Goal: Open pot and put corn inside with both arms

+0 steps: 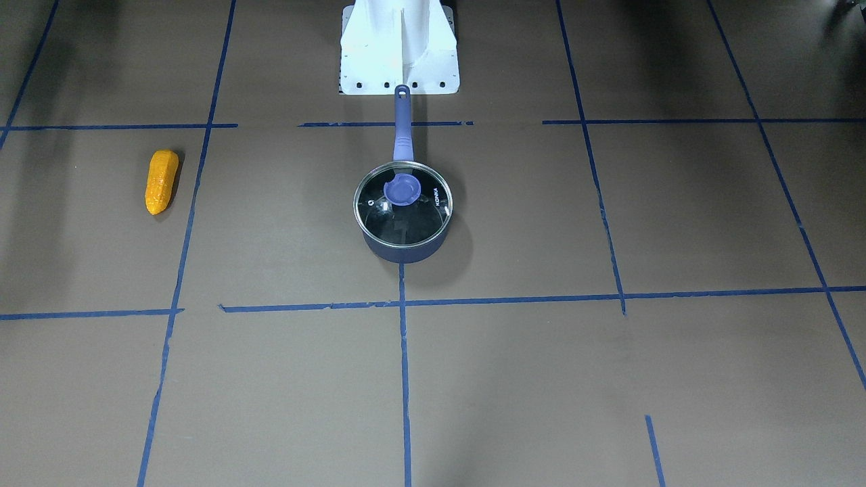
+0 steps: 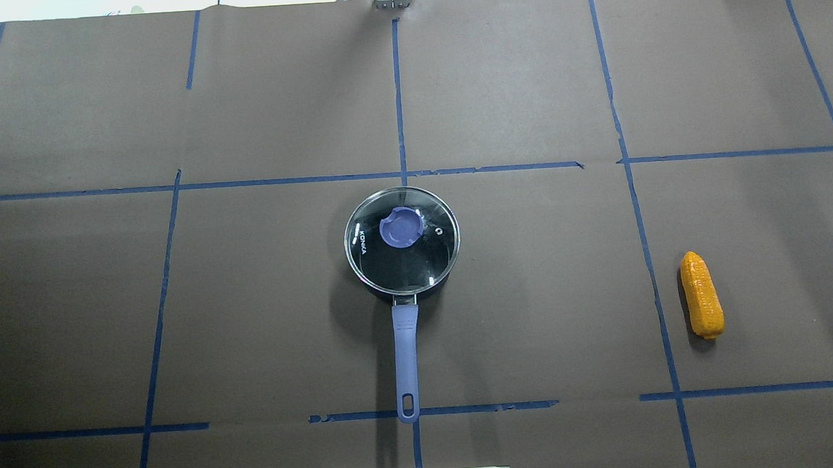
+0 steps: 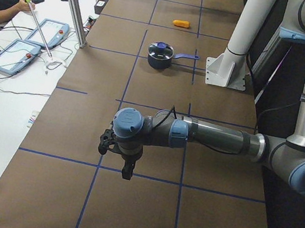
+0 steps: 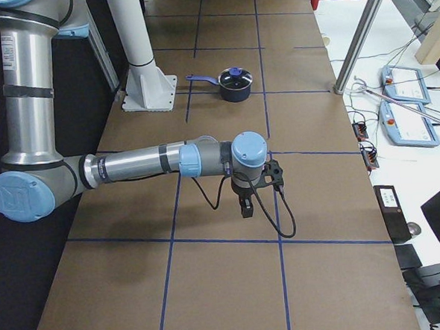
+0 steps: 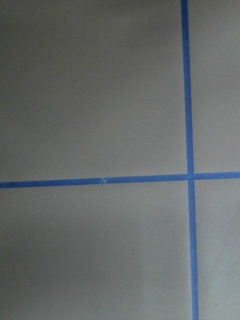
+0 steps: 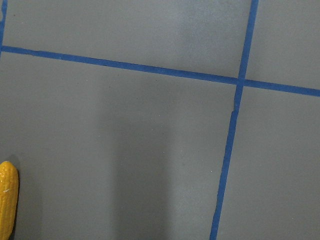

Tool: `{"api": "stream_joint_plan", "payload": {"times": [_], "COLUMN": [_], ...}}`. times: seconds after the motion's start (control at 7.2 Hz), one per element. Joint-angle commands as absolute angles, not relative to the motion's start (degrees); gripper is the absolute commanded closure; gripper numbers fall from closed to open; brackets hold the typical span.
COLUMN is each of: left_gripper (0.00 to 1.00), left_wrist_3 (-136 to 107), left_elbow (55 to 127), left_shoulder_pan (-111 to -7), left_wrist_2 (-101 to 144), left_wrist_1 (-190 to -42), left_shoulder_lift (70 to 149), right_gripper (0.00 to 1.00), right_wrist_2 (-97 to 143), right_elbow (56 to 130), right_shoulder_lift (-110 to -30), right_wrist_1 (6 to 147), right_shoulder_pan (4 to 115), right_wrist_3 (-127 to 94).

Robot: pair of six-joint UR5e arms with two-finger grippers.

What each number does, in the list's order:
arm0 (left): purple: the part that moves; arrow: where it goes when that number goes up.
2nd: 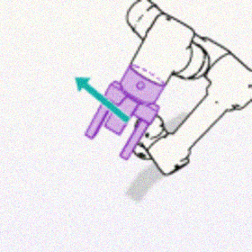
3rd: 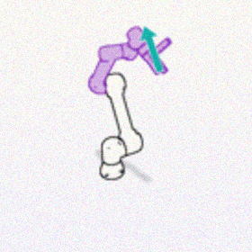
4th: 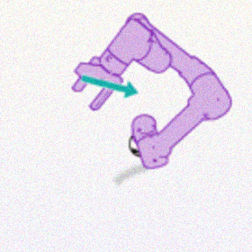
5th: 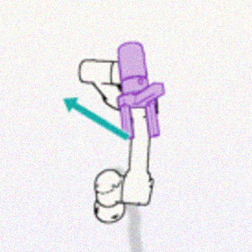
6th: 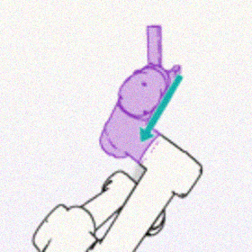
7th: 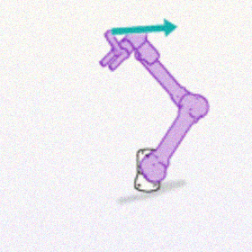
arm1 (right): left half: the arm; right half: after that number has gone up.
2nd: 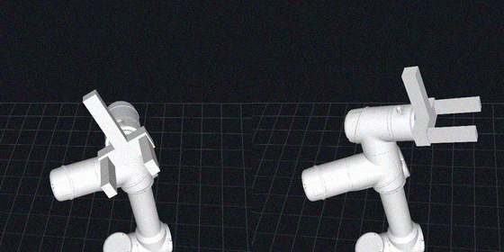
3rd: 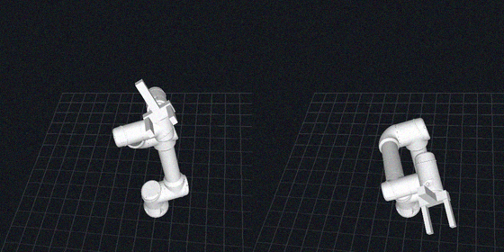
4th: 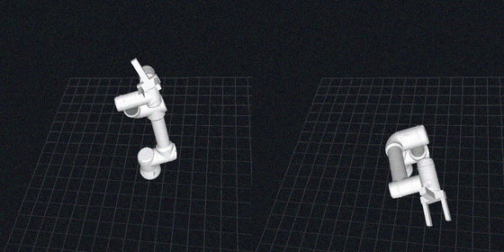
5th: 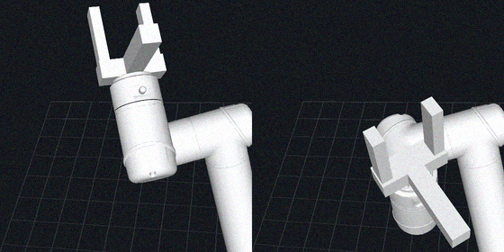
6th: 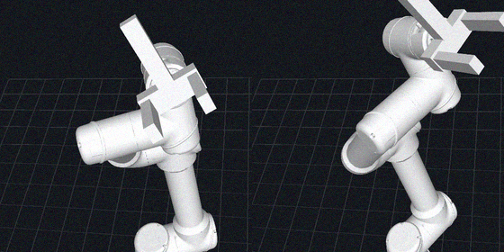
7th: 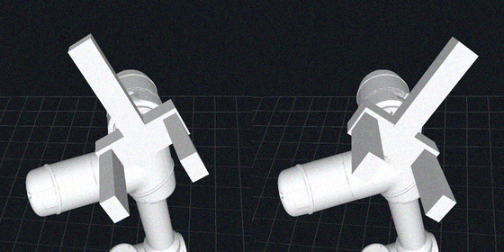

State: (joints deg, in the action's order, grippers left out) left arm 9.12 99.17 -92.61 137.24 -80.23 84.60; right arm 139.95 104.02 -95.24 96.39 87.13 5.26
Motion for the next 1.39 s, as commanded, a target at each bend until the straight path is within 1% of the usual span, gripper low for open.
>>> {"api": "stream_joint_plan", "payload": {"times": [0.0, 0.97, 1.11, 1.25], "left_gripper": [0.0, 0.0, 0.0, 0.0], "left_wrist_3": [8.8, 8.9, 7.4, 2.7], "left_elbow": [99.6, 99.7, 101.1, 103.5], "left_shoulder_pan": [-92.7, -92.1, -91.2, -88.3], "left_wrist_2": [137.4, 137.8, 138.5, 140.4], "left_wrist_1": [-80.2, -82.2, -86.4, -86.9], "left_shoulder_lift": [84.3, 84.6, 84.6, 84.8], "right_gripper": [0.0, 0.0, 0.0, 0.0], "right_wrist_2": [139.9, 139.7, 139.7, 139.8], "right_elbow": [103.8, 104.3, 104.4, 104.7], "right_shoulder_lift": [-95.4, -95.1, -95.2, -94.9], "right_wrist_1": [96.3, 96.2, 96.2, 96.2], "right_shoulder_pan": [87.1, 87.1, 87.1, 87.1], "right_wrist_3": [5.3, 6.0, 6.1, 5.9]}}
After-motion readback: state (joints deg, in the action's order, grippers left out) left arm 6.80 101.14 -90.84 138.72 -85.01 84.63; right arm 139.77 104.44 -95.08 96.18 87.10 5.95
